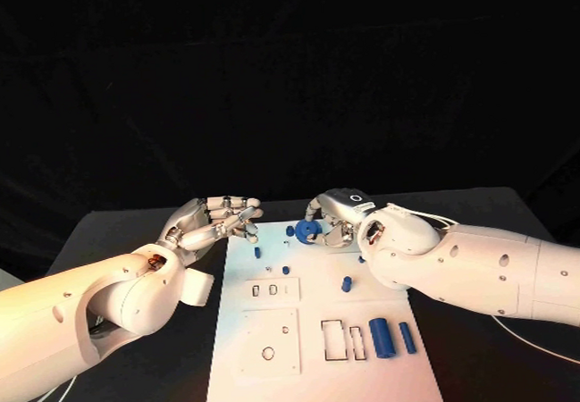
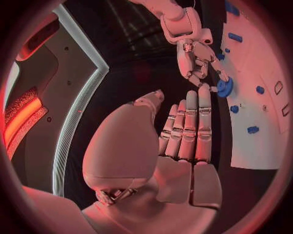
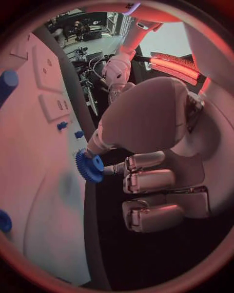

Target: Assemble the parts on the task board

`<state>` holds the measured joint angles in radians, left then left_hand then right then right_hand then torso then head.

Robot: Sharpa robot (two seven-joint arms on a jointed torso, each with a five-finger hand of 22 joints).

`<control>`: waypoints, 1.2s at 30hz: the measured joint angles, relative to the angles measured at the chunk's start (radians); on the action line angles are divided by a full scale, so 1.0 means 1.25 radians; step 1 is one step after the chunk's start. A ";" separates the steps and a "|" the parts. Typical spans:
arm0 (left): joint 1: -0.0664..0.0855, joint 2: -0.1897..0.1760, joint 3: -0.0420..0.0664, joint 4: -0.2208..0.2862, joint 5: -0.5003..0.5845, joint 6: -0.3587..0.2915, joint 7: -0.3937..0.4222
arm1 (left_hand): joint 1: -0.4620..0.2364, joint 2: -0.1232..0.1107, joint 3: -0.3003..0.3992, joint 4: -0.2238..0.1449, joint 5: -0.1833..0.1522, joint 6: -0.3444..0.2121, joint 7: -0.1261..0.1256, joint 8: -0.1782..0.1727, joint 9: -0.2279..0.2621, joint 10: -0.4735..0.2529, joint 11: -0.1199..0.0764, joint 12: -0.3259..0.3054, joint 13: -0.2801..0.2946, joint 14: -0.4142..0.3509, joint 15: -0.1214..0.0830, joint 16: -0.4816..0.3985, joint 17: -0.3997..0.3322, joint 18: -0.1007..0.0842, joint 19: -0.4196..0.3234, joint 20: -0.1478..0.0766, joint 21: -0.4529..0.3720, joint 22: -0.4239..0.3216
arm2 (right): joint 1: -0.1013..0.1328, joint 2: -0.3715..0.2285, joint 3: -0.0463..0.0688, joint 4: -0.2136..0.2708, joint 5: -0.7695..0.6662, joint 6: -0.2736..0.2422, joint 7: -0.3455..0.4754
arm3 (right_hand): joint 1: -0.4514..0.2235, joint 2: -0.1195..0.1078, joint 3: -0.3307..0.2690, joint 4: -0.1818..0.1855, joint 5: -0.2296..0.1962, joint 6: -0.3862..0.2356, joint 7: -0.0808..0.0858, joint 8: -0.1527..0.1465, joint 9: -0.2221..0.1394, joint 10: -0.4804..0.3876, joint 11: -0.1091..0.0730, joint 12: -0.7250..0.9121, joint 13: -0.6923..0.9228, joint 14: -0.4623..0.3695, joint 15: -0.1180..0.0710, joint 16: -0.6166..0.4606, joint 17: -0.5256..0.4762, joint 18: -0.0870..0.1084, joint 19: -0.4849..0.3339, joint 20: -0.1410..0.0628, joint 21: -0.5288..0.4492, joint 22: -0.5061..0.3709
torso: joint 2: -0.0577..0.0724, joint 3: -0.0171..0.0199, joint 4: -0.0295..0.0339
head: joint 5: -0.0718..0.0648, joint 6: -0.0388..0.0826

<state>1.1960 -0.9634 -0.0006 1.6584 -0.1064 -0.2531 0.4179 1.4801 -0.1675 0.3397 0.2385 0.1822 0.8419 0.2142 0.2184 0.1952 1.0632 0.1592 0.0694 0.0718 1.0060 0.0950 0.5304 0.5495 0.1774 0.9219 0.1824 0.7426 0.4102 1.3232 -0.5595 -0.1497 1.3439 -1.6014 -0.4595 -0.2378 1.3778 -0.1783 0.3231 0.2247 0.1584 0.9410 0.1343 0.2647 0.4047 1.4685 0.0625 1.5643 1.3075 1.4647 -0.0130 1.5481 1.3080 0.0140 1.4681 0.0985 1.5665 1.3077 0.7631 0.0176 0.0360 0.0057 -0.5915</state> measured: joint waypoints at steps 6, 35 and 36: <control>0.000 0.002 0.000 -0.001 0.000 0.000 0.000 | 0.000 0.000 0.000 0.000 0.000 0.000 0.000 0.000 0.000 0.000 0.000 0.000 0.000 0.000 0.000 0.000 0.000 0.000 0.000 0.000 0.000 0.000 | -0.008 0.033 -0.001 -0.003 -0.042 -0.015 -0.004 | -0.002 -0.002 0.000 0.000 0.000 0.000 0.000 -0.001 0.000 0.000 0.000 0.000 0.000 0.000 0.000 0.000 0.000 0.000 0.000 0.000 0.000 0.000 | 0.000 -0.0005 0.0011 | 0.001 -0.001; 0.000 0.004 0.000 -0.001 -0.001 0.003 -0.001 | 0.000 0.000 0.003 -0.003 0.000 0.000 0.000 0.000 0.000 0.000 0.000 0.000 0.000 -0.003 -0.003 0.003 0.000 0.000 -0.003 0.003 0.000 0.001 | -0.035 0.100 -0.006 -0.054 -0.105 -0.014 -0.045 | -0.003 -0.003 0.004 0.000 0.002 -0.001 0.001 0.000 -0.003 0.000 0.000 0.000 0.000 0.000 0.000 0.000 0.000 0.000 -0.003 -0.003 0.000 0.000 | 0.001 -0.0005 0.0009 | 0.007 -0.011; 0.000 0.004 0.000 -0.001 -0.001 0.004 -0.001 | 0.000 0.000 0.003 -0.003 0.000 0.000 0.000 0.000 0.000 0.000 0.000 0.000 0.000 -0.003 -0.003 0.003 0.000 0.000 -0.003 0.003 0.000 0.001 | -0.035 0.101 -0.006 -0.056 -0.107 -0.014 -0.047 | -0.003 -0.003 0.004 0.000 0.002 -0.001 0.001 0.000 -0.003 0.000 0.000 0.000 0.000 0.000 0.000 0.000 0.000 0.000 -0.003 -0.003 0.000 0.000 | 0.001 -0.0004 0.0009 | 0.007 -0.012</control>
<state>1.1959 -0.9587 -0.0006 1.6569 -0.1074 -0.2486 0.4160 1.4801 -0.1675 0.3437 0.2344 0.1822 0.8419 0.2142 0.2184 0.1958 1.0632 0.1592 0.0694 0.0719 1.0024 0.0914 0.5342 0.5501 0.1775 0.9185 0.1858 0.7425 0.4113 1.2790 -0.4330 -0.1569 1.2745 -1.7345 -0.4765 -0.2963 1.3738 -0.1824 0.3287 0.2248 0.1609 0.9397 0.1352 0.2646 0.4016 1.4685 0.0626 1.5643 1.3074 1.4648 -0.0128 1.5481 1.3076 0.0142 1.4644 0.0949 1.5664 1.3073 0.7640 0.0172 0.0372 0.0148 -0.6060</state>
